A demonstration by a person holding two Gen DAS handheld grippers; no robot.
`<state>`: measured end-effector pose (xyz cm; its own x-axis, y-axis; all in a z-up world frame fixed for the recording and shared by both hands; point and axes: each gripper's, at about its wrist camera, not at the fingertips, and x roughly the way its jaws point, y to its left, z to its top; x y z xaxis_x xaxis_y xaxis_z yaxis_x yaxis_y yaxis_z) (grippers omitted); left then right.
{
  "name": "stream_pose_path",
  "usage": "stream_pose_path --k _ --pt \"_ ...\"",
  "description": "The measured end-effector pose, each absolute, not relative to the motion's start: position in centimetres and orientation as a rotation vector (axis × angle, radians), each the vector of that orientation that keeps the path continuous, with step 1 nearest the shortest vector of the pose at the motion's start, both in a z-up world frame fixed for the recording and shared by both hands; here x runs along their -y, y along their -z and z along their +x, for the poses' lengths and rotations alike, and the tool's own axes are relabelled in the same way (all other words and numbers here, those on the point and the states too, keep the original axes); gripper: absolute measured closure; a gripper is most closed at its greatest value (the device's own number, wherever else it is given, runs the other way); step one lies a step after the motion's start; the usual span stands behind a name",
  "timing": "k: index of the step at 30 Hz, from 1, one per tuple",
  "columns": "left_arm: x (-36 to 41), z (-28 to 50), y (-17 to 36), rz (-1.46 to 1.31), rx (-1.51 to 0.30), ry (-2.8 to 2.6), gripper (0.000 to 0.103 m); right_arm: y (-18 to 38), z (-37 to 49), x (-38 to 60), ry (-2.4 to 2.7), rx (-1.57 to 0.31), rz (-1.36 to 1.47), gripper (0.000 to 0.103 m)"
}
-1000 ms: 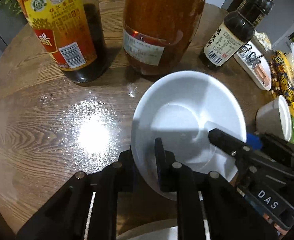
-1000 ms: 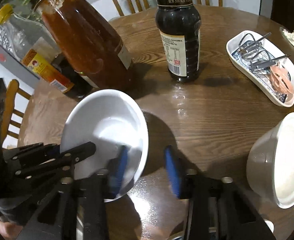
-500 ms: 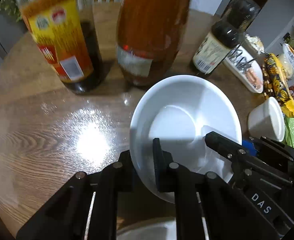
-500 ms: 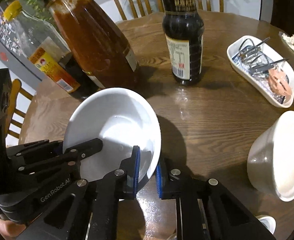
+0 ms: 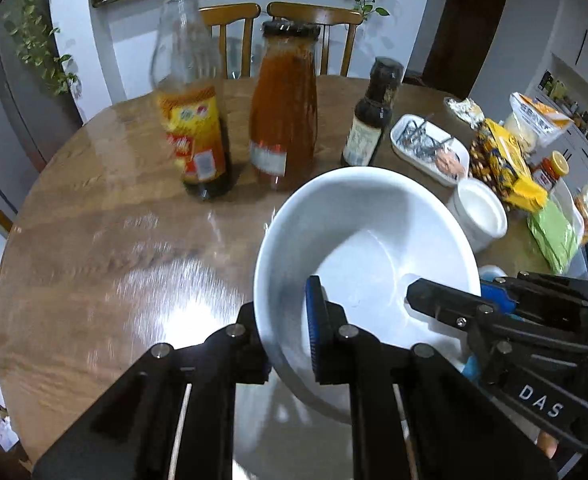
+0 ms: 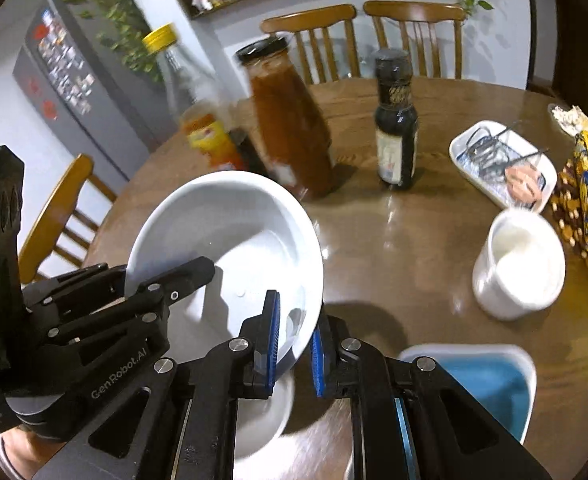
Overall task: Organize plates and bowls
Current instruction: 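Lower the medium bowl into the large white bowl, open the left gripper, then move the left gripper to the small white bowl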
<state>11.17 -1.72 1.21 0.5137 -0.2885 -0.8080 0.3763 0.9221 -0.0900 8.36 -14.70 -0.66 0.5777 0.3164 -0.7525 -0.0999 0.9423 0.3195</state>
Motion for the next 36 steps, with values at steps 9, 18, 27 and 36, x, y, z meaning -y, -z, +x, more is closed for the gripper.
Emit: stream_pose_path --k 9,18,27,36 --pt "-0.1 7.7 3.2 0.099 -1.081 0.378 0.089 4.3 4.9 12.5 -0.295 -1.058 0.26 0.087" --pt "0.1 7.3 4.1 0.111 -1.085 0.347 0.087 5.2 4.9 10.3 -0.253 -1.096 0.123 0.086" --pt "-1.4 6.9 3.1 0.088 -1.065 0.331 0.074 3.7 3.9 9.0 -0.208 -1.023 -0.018 0.086" --pt "-2.1 6.3 0.3 0.03 -0.989 0.33 0.026 1.4 1.7 10.4 -0.179 -0.9 -0.048 0.084"
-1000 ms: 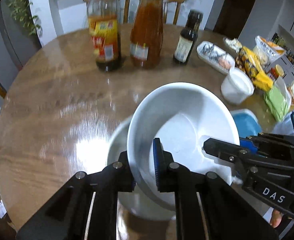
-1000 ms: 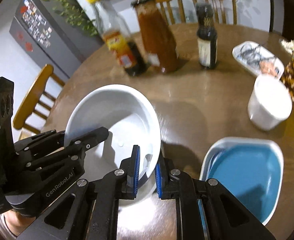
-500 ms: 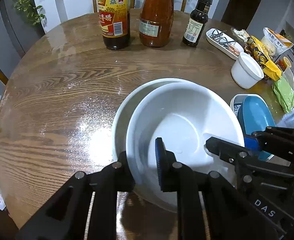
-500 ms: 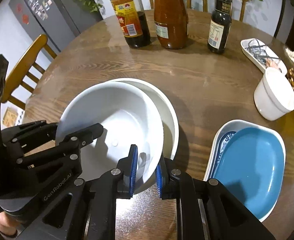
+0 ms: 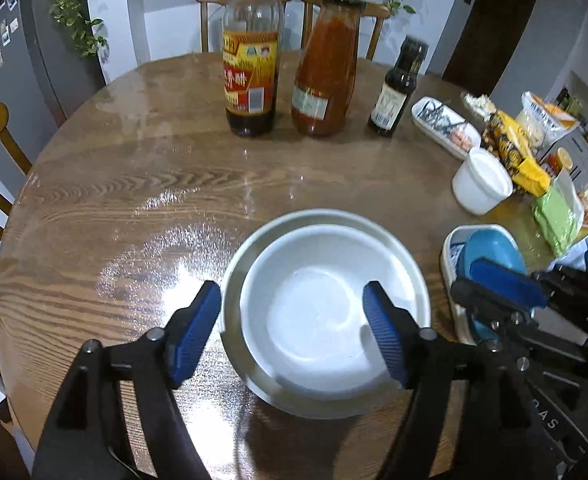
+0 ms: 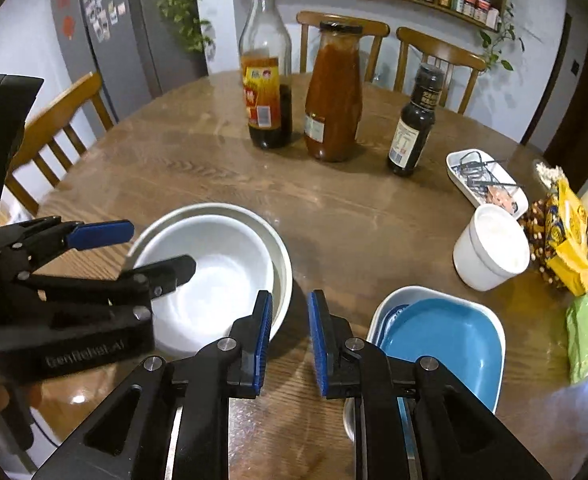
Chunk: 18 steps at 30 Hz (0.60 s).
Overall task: Organize plates and bowls
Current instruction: 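Move the left gripper to the small white bowl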
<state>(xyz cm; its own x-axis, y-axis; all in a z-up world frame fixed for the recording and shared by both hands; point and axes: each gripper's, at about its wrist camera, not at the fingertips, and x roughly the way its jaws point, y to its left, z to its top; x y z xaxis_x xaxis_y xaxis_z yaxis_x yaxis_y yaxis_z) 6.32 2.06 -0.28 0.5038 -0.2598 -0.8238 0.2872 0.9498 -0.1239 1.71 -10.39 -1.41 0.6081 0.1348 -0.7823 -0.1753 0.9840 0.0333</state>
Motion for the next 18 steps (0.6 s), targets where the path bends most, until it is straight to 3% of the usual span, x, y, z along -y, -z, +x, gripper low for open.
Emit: stream_pose_path --k 7,11,15,18 --pt "-2.1 6.4 -0.8 0.014 -0.974 0.316 0.018 1.6 0.1 14.1 -0.232 -0.904 0.14 0.08" --pt "-1.6 6.5 -0.7 0.017 -0.998 0.306 0.017 1.6 -1.2 16.8 -0.226 -0.891 0.255 0.058" --pt "-0.3 6.4 -1.1 0.03 -0.989 0.299 0.001 1.1 -2.5 19.7 -0.183 -0.847 0.334 0.051" --pt "0.8 6.2 -1.5 0.043 -0.981 0.309 0.001 0.9 -3.0 22.3 -0.141 -0.822 0.389 0.04"
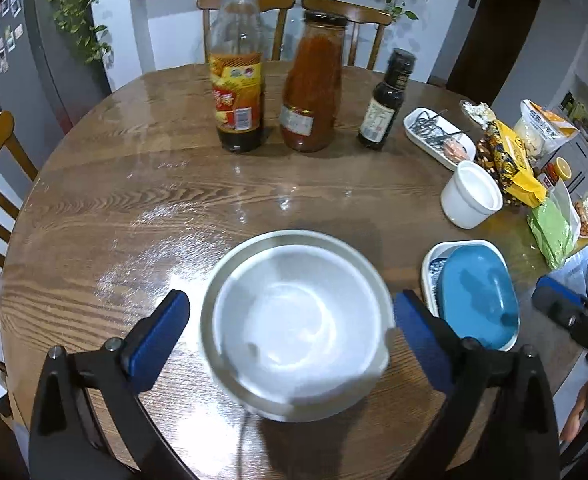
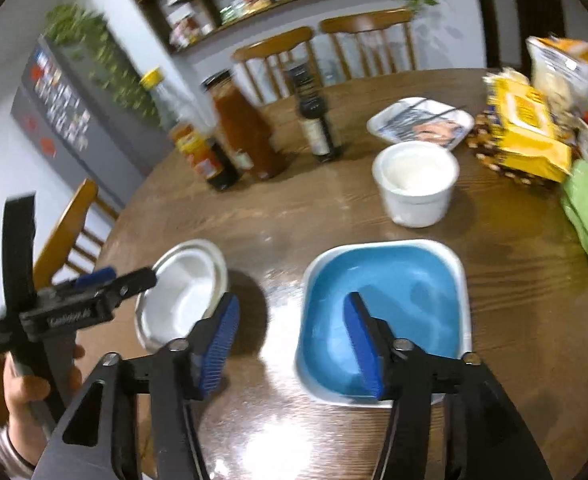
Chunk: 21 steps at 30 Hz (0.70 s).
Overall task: Organize plates and bowls
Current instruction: 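Move the left gripper to the small white bowl, then grasp the rim of the small white bowl with the left gripper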
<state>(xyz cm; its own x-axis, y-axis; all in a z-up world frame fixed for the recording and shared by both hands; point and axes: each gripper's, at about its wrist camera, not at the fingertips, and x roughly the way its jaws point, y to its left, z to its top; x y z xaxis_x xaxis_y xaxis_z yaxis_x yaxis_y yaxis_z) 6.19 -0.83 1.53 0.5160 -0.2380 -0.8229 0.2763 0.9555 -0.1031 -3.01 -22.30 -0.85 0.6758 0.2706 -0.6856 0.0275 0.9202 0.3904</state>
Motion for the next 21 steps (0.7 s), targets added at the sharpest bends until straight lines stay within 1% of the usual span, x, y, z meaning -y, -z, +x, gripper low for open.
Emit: stream_pose_path --k 2,6,10,16,21 --pt "1.6 6.2 -1.6 0.044 -0.98 0.313 0.001 0.9 -3.0 23.9 -0.108 -0.813 0.427 0.037" --pt "3.9 7.1 -1.8 0.036 -0.98 0.331 0.001 1.6 -2.3 27.3 -0.055 -0.823 0.512 0.037" --pt "8.1 8.4 -2.2 0.058 -0.97 0.369 0.001 2.1 -1.2 30.3 0.003 -0.828 0.557 0.037" --pt "14.8 10.8 -2.1 0.101 -0.949 0.403 0.001 2.2 1.9 33.9 0.037 -0.829 0.552 0.037" --pt "19.2 13.1 -0.6 0.165 -0.961 0.402 0.001 2.6 4.7 36.0 0.031 -0.837 0.537 0.037"
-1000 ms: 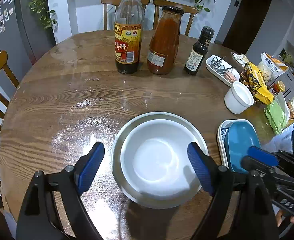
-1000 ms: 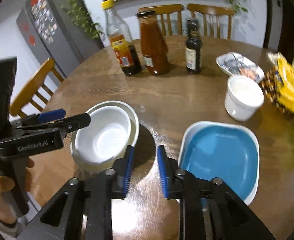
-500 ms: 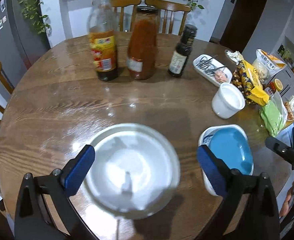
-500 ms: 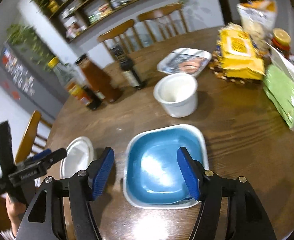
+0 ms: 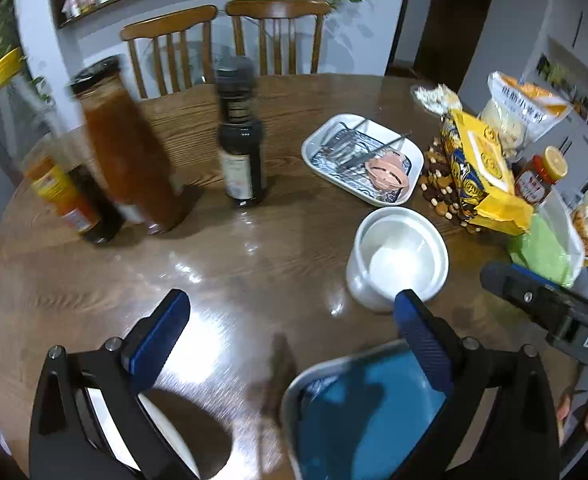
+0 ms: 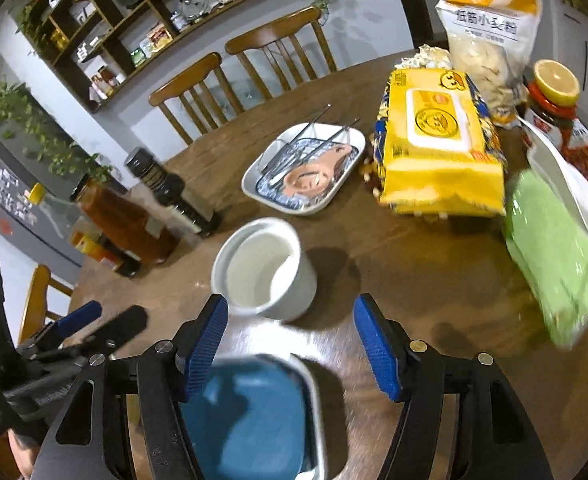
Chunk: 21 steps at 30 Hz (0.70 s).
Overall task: Organize plates and bowls
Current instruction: 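Grasp the rim of the small white bowl with the left gripper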
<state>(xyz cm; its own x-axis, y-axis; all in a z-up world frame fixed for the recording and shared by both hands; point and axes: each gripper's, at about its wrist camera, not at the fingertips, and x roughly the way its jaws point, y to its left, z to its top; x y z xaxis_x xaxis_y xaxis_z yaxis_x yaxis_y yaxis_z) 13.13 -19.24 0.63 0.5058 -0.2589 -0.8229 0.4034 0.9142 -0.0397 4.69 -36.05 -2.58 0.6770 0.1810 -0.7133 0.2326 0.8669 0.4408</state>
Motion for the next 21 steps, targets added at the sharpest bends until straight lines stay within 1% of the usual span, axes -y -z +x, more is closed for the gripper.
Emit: stream_pose_path --k 6,11,13,14,15,17,18,19,21 --pt "22.9 15.5 2.0 0.231 -1.009 0.385 0.001 4.1 8.7 37.7 -0.01 -0.894 0.56 0.037" --pt "24.2 16.5 3.9 0.265 -1.055 0.377 0.004 6.8 11.8 37.9 -0.047 -0.974 0.59 0.037" --pt "24.5 16.8 4.6 0.275 -1.076 0.377 0.015 7.6 12.4 37.9 -0.064 -0.994 0.602 0.04" --pt "24.6 16.9 4.7 0.27 -1.085 0.384 0.018 8.0 12.8 37.9 -0.075 -1.006 0.601 0.046" --pt "24.6 17.0 4.8 0.258 -1.093 0.391 0.025 8.2 13.0 37.8 -0.086 -1.012 0.602 0.052" --pt "24.7 17.1 4.9 0.254 -1.106 0.392 0.03 8.6 13.3 37.5 -0.107 -1.025 0.6 0.062" --pt "25.0 17.1 5.0 0.258 -1.108 0.393 0.039 8.7 13.4 37.4 -0.111 -1.034 0.589 0.065" --pt "25.1 17.1 5.1 0.258 -1.116 0.405 0.049 8.8 13.6 37.2 -0.113 -1.038 0.58 0.066" --pt "25.4 17.1 5.2 0.236 -1.128 0.431 0.055 9.0 13.7 36.9 -0.13 -1.048 0.567 0.072"
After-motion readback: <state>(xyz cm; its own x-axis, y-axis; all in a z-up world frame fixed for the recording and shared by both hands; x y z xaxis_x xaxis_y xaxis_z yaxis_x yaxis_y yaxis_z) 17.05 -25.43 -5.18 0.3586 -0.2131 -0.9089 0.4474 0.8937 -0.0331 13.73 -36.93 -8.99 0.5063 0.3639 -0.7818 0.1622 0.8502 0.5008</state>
